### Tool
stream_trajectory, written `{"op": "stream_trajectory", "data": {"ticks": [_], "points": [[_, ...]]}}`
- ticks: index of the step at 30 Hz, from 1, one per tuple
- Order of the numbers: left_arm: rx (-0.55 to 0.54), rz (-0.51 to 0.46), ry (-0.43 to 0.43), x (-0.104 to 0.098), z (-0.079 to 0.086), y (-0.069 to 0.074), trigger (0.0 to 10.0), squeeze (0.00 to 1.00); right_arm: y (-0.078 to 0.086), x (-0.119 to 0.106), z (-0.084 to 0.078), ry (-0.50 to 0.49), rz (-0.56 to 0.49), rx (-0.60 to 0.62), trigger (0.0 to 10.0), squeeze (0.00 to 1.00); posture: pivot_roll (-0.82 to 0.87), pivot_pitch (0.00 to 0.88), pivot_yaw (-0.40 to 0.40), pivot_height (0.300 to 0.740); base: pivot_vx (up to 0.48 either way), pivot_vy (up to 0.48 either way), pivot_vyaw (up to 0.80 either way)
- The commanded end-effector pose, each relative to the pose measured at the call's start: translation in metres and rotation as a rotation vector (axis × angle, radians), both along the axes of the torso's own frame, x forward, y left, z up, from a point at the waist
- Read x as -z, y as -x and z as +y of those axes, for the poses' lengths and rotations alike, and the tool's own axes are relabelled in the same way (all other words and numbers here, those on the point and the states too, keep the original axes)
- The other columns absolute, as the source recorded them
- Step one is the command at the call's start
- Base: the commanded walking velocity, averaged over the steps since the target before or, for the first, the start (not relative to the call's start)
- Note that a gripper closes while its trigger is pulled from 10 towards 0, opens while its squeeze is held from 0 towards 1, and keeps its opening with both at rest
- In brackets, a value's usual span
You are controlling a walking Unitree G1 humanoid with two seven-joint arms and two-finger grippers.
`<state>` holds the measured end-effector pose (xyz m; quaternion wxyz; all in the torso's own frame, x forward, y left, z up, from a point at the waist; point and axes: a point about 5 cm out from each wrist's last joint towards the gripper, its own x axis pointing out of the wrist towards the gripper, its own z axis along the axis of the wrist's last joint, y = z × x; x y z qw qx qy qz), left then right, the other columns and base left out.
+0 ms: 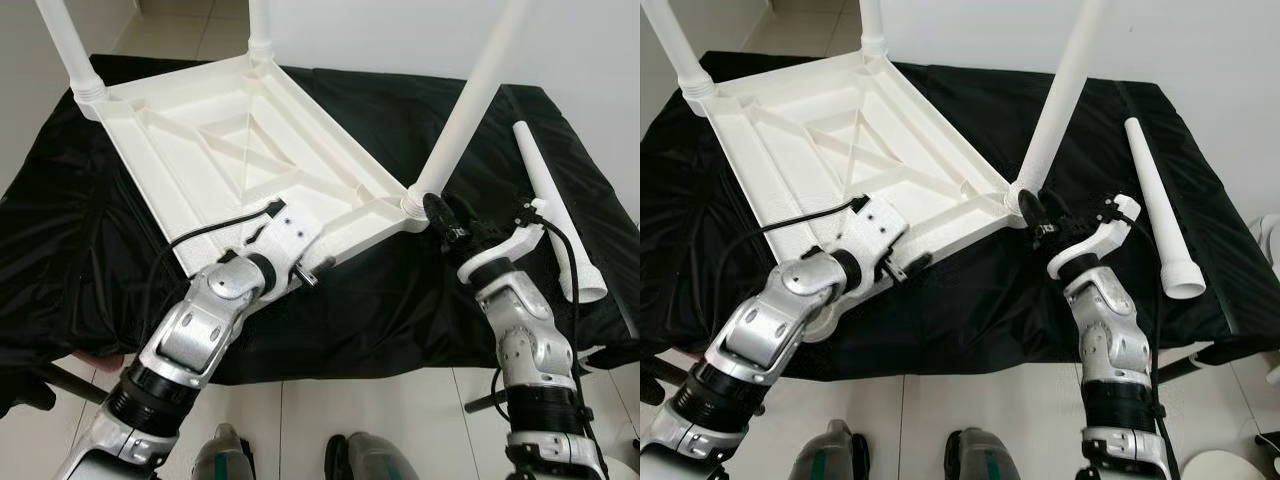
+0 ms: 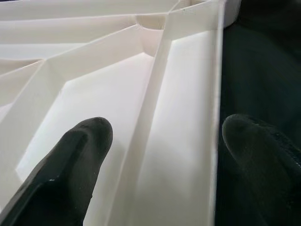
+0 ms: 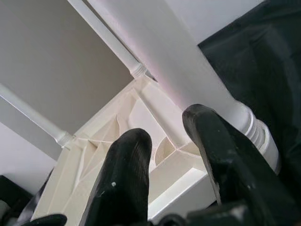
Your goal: Building children table
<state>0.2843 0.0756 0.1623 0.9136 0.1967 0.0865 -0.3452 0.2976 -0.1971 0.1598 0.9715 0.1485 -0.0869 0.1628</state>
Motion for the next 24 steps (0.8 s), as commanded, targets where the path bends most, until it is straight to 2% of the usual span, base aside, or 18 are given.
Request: {"op": "stream_trajectory", "data": {"ticks": [1,3,6,8,10,12,16,19,20,21,22,23,24], "points": [[0.021,0.024,-0.018,0.002,0.004,0.005,10.0,0.00,0.004,-0.002,-0.005,-0.018,-0.001,0.003,10.0,0.00,-0.11,0.062,-0.023,0.740,0.000,0.000,0.00],[0.091,0.056,-0.035,0.003,0.009,0.016,10.0,0.00,0.008,-0.002,-0.007,-0.011,0.011,0.000,10.0,0.00,-0.11,0.069,-0.019,0.740,0.000,0.000,0.00],[0.106,0.064,-0.029,0.003,0.009,0.019,10.0,0.00,0.008,-0.001,-0.007,-0.008,0.016,-0.001,10.0,0.00,-0.11,0.069,-0.019,0.740,0.000,0.000,0.00],[0.148,0.105,0.009,0.004,0.009,0.027,10.0,0.00,0.010,-0.001,-0.007,-0.005,0.020,-0.004,10.0,0.00,-0.11,0.070,-0.018,0.740,0.000,0.000,0.00],[0.148,0.105,0.009,0.004,0.009,0.027,10.0,0.00,0.010,-0.001,-0.007,-0.005,0.020,-0.004,10.0,0.00,-0.11,0.070,-0.018,0.740,0.000,0.000,0.00],[0.174,0.145,0.041,0.005,0.009,0.034,10.0,0.00,0.012,-0.001,-0.007,-0.002,0.020,-0.014,10.0,0.00,-0.10,0.070,-0.017,0.740,0.000,0.000,0.00],[0.175,0.179,0.029,0.010,0.011,0.037,10.0,0.00,0.013,-0.002,-0.005,0.000,0.019,-0.026,10.0,0.00,-0.10,0.069,-0.018,0.740,0.000,0.000,0.00],[0.122,0.254,-0.006,0.022,0.015,0.038,10.0,0.00,0.016,-0.001,0.002,0.022,0.027,-0.065,10.0,0.00,-0.10,0.066,-0.016,0.740,0.000,0.000,0.00],[0.091,0.280,-0.033,0.027,0.017,0.037,4.9,0.00,0.017,-0.001,0.003,0.026,0.029,-0.071,10.0,0.00,-0.10,0.067,-0.017,0.740,0.000,0.000,0.00],[0.073,0.294,-0.050,0.029,0.018,0.036,4.9,0.00,0.017,-0.001,0.004,0.027,0.031,-0.072,10.0,0.00,-0.10,0.067,-0.017,0.740,0.000,0.000,0.00],[0.042,0.310,-0.072,0.033,0.020,0.034,7.6,0.00,0.017,-0.001,0.004,0.027,0.031,-0.073,10.0,0.00,-0.11,0.067,-0.016,0.740,0.000,0.000,0.00],[0.022,0.321,-0.085,0.035,0.021,0.033,7.6,0.00,0.017,-0.002,0.005,0.027,0.030,-0.074,10.0,0.00,-0.11,0.067,-0.016,0.740,0.000,0.000,0.00],[0.006,0.329,-0.088,0.035,0.021,0.031,5.1,0.00,0.017,-0.002,0.005,0.028,0.030,-0.074,10.0,0.00,-0.11,0.066,-0.014,0.740,0.000,0.000,0.00]]}}
